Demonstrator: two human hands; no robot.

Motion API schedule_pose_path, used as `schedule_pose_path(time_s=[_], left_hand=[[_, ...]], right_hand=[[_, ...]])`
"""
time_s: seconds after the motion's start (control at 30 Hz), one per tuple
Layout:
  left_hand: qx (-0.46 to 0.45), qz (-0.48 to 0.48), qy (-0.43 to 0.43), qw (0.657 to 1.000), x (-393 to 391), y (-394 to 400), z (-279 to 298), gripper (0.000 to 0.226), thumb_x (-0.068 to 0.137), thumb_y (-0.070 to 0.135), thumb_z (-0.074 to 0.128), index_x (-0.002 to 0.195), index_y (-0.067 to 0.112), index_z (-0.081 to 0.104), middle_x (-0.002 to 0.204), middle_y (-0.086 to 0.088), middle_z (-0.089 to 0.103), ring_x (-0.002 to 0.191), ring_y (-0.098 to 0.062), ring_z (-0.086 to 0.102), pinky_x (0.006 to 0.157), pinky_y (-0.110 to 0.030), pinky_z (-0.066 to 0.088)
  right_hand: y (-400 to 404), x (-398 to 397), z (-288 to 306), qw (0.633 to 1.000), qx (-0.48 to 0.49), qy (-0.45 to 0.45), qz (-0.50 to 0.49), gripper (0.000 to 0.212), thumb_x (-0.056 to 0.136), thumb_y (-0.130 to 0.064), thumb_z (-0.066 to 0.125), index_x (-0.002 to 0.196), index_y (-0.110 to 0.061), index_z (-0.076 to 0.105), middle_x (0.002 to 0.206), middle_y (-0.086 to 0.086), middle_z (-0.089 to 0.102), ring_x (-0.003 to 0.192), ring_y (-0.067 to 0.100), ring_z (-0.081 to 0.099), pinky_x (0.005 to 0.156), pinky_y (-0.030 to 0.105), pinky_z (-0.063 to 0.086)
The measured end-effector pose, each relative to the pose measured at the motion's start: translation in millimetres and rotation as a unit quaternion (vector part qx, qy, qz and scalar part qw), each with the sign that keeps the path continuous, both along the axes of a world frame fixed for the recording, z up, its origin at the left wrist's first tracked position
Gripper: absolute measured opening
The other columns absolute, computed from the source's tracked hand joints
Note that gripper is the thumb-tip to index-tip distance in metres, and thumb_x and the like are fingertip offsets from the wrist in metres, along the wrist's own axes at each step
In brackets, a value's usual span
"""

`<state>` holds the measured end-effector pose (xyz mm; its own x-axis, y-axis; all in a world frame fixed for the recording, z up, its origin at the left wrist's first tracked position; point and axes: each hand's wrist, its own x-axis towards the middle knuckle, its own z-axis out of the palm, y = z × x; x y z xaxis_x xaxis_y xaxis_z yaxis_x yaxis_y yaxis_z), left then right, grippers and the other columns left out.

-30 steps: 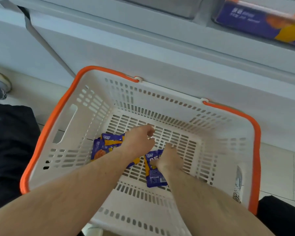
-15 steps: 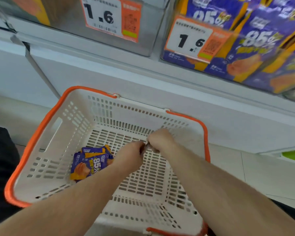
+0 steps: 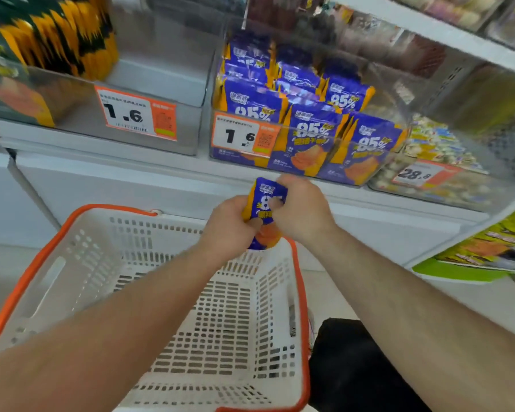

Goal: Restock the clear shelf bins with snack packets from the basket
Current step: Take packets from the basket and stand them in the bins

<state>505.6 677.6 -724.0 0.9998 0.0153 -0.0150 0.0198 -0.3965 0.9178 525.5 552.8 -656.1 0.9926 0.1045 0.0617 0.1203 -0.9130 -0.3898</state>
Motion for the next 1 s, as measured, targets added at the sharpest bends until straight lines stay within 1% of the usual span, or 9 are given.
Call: schedule_pose_path(time_s=[0.03,0.1,0.27,0.33,0.43,0.53,0.7,0.9,1.0], left_hand=[[0.005,0.001,-0.022,1.000,5.0,-4.2,8.7,0.025,0.086,0.007,0.060,0.101,0.026,0.067,0.087,0.011,0.064,0.076,-0.006,0.059,0.062,-0.010,0.040],[0.006,0.003,-0.074,0.997,11.9,-9.8,27.3,0.021,0.085,0.009,0.062,0.100,0.023,0.069,0.087,0.009,0.068,0.076,-0.007,0.062,0.068,-0.015,0.046],[0.064,0.040,-0.227,0.971,31.8,-11.2,58.4,0.040,0.077,0.016,0.063,0.117,0.014,0.066,0.110,-0.008,0.066,0.101,-0.024,0.061,0.086,-0.032,0.049],[0.084,0.063,-0.225,0.969,40.2,-8.6,64.0,0.043,0.076,0.018,0.063,0.119,0.013,0.065,0.115,-0.009,0.062,0.107,-0.026,0.057,0.089,-0.042,0.051],[0.088,0.079,-0.218,0.969,42.8,-7.7,66.3,0.045,0.073,0.021,0.061,0.117,0.011,0.066,0.117,-0.008,0.060,0.110,-0.026,0.054,0.088,-0.043,0.053],[0.099,0.075,-0.222,0.967,37.7,-7.4,62.6,0.042,0.074,0.015,0.064,0.116,0.009,0.067,0.117,-0.010,0.062,0.110,-0.028,0.056,0.094,-0.034,0.048],[0.096,0.064,-0.186,0.976,31.8,-2.5,51.6,0.043,0.081,0.007,0.067,0.124,0.010,0.062,0.123,-0.008,0.059,0.116,-0.025,0.054,0.099,-0.036,0.045],[0.088,0.055,-0.158,0.982,26.5,0.2,39.2,0.041,0.082,0.006,0.067,0.122,0.010,0.064,0.126,-0.006,0.061,0.119,-0.023,0.054,0.101,-0.034,0.044],[0.089,0.051,-0.113,0.988,20.1,5.4,25.7,0.039,0.085,0.010,0.065,0.124,0.014,0.063,0.128,-0.002,0.059,0.119,-0.018,0.052,0.101,-0.030,0.042]], right_hand=[[-3.3,-0.2,8.5,0.999,0.006,-0.032,0.003,0.029,0.093,-0.022,0.061,0.120,-0.014,0.058,0.123,0.008,0.058,0.109,0.027,0.056,0.085,0.035,0.049],[-11.9,0.3,23.9,0.995,0.009,-0.101,0.017,0.028,0.091,-0.019,0.062,0.117,-0.010,0.060,0.122,0.009,0.056,0.109,0.028,0.055,0.085,0.035,0.044],[-40.3,12.8,65.8,0.950,0.039,-0.310,-0.004,0.021,0.085,-0.019,0.059,0.101,-0.006,0.064,0.104,0.015,0.060,0.098,0.032,0.056,0.080,0.039,0.041],[-49.5,21.3,79.4,0.928,0.037,-0.371,-0.013,0.024,0.084,-0.020,0.058,0.101,-0.005,0.064,0.103,0.016,0.061,0.095,0.033,0.057,0.079,0.040,0.042],[-54.3,33.5,88.0,0.909,0.019,-0.416,-0.009,0.026,0.085,-0.023,0.059,0.104,-0.006,0.065,0.104,0.016,0.061,0.094,0.034,0.059,0.077,0.042,0.045],[-50.5,40.9,92.8,0.901,0.025,-0.433,-0.014,0.027,0.087,-0.026,0.059,0.106,-0.009,0.065,0.107,0.014,0.061,0.096,0.032,0.059,0.079,0.042,0.045],[-42.0,47.5,98.6,0.898,-0.018,-0.440,-0.002,0.028,0.086,-0.024,0.059,0.110,-0.012,0.067,0.109,0.012,0.061,0.098,0.031,0.058,0.077,0.037,0.038],[-36.7,58.1,69.1,0.966,-0.088,-0.242,0.006,0.028,0.099,-0.023,0.047,0.118,-0.007,0.060,0.120,0.015,0.055,0.108,0.036,0.053,0.085,0.039,0.042],[-32.6,55.8,55.2,0.968,-0.115,-0.224,-0.003,0.040,0.099,-0.026,0.046,0.134,-0.007,0.050,0.130,0.016,0.051,0.116,0.037,0.051,0.095,0.044,0.043]])
